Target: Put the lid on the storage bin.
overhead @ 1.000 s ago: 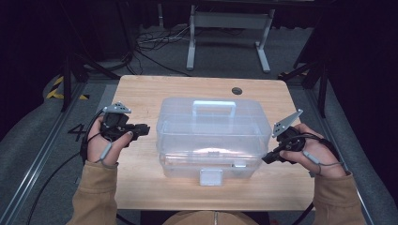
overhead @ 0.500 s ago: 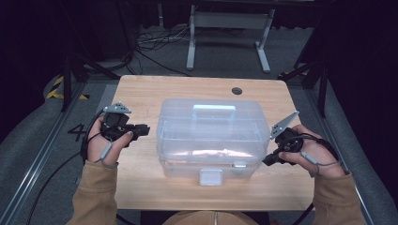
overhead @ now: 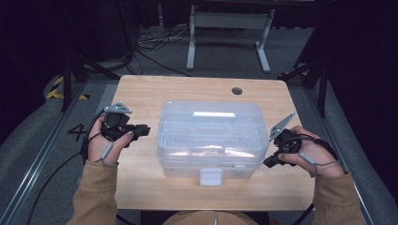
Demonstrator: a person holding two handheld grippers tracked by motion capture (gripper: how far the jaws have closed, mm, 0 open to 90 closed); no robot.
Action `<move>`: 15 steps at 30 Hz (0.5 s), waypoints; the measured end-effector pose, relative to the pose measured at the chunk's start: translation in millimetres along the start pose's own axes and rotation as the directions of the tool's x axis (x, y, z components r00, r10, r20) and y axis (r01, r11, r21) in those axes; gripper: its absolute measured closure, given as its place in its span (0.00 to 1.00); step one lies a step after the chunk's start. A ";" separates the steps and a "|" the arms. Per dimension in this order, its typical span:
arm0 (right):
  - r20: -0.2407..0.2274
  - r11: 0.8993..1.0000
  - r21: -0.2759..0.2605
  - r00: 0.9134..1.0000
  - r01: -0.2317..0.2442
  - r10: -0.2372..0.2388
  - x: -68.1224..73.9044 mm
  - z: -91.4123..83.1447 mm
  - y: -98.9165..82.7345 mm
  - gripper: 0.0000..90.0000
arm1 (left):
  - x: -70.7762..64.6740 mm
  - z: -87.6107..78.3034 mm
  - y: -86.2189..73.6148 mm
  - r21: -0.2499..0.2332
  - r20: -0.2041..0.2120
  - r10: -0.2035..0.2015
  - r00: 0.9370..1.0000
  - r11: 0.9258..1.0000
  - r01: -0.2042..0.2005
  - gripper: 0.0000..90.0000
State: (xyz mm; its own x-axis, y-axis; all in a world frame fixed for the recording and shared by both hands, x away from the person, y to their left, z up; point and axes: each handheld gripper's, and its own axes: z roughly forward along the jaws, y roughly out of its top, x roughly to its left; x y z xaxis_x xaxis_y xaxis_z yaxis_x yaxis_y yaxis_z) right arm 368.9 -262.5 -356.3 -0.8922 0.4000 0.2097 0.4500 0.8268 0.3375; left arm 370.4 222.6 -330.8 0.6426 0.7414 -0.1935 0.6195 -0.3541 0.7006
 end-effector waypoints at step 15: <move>0.001 1.000 -0.005 1.000 -0.011 0.011 -3.7 -3.0 -6.6 0.91 | 1.9 1.5 -0.3 0.004 -0.006 -0.005 1.000 1.000 0.005 0.86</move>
State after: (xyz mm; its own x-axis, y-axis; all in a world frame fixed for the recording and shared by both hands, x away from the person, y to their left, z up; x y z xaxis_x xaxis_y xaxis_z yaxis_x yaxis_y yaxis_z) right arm 369.4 -270.6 -356.6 -0.8874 0.4091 0.2125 0.4597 0.8207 0.3395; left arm 372.2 223.3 -332.4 0.6370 0.7463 -0.1931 0.6243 -0.3526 0.6971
